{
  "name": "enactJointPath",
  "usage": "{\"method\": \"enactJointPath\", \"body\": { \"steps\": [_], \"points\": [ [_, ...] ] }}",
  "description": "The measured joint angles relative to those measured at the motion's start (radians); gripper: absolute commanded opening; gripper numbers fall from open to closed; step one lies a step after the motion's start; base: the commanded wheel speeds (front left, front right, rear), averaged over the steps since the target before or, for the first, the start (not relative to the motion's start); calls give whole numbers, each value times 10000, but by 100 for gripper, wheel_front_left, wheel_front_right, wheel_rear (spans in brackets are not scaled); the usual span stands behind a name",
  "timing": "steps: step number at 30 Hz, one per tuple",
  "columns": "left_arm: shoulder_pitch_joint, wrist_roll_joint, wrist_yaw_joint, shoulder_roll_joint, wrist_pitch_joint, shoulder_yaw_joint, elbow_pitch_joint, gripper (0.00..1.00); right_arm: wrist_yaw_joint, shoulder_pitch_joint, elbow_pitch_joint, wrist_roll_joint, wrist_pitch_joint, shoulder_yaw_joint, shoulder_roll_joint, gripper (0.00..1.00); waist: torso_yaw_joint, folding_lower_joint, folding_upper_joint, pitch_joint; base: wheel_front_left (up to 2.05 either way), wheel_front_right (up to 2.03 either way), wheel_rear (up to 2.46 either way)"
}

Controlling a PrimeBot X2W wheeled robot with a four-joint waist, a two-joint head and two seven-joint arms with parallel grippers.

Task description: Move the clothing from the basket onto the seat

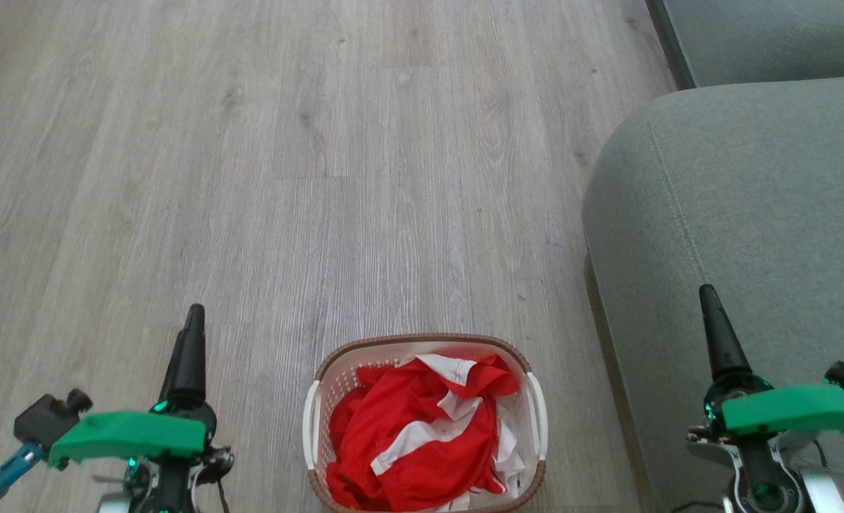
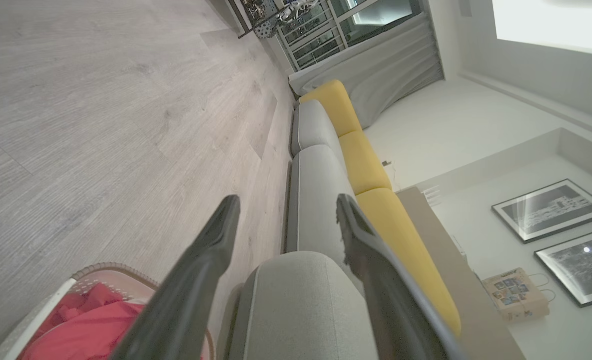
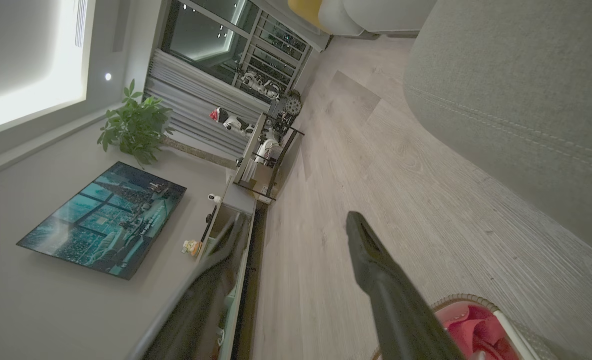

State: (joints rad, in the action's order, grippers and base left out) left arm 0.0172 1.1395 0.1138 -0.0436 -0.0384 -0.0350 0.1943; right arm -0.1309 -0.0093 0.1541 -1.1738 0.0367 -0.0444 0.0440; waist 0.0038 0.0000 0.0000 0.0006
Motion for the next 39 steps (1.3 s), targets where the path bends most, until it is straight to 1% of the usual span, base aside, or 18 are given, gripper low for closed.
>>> {"method": "enactJointPath", "body": {
  "steps": [1,8,9,11,12,19,39],
  "points": [
    [0,0,0,0,0,0,0,100,0,0,0,0,0,0,0,100,0,0,0,0,0,0,0],
    [9,-1126,2,-82,-174,-215,-102,100,0,0,-161,1271,182,188,52,100,5,0,0,-14,0,0,0],
    [9,-1126,2,-82,-174,-215,-102,100,0,0,-161,1271,182,188,52,100,5,0,0,-14,0,0,0],
    [17,-1649,0,-128,-263,-270,-155,100,0,0,-230,1799,270,242,90,100,10,0,0,-17,0,0,0],
    [17,-1649,0,-128,-263,-270,-155,100,0,0,-230,1799,270,242,90,100,10,0,0,-17,0,0,0],
    [25,-2788,-58,-178,-476,-520,-263,100,0,1,-376,2989,449,422,178,100,19,0,0,-13,0,0,0],
    [208,-5227,-96,-251,-1066,-905,-535,100,0,2,-658,5591,1058,523,176,100,60,0,0,-8,0,0,0]
  ]
}}
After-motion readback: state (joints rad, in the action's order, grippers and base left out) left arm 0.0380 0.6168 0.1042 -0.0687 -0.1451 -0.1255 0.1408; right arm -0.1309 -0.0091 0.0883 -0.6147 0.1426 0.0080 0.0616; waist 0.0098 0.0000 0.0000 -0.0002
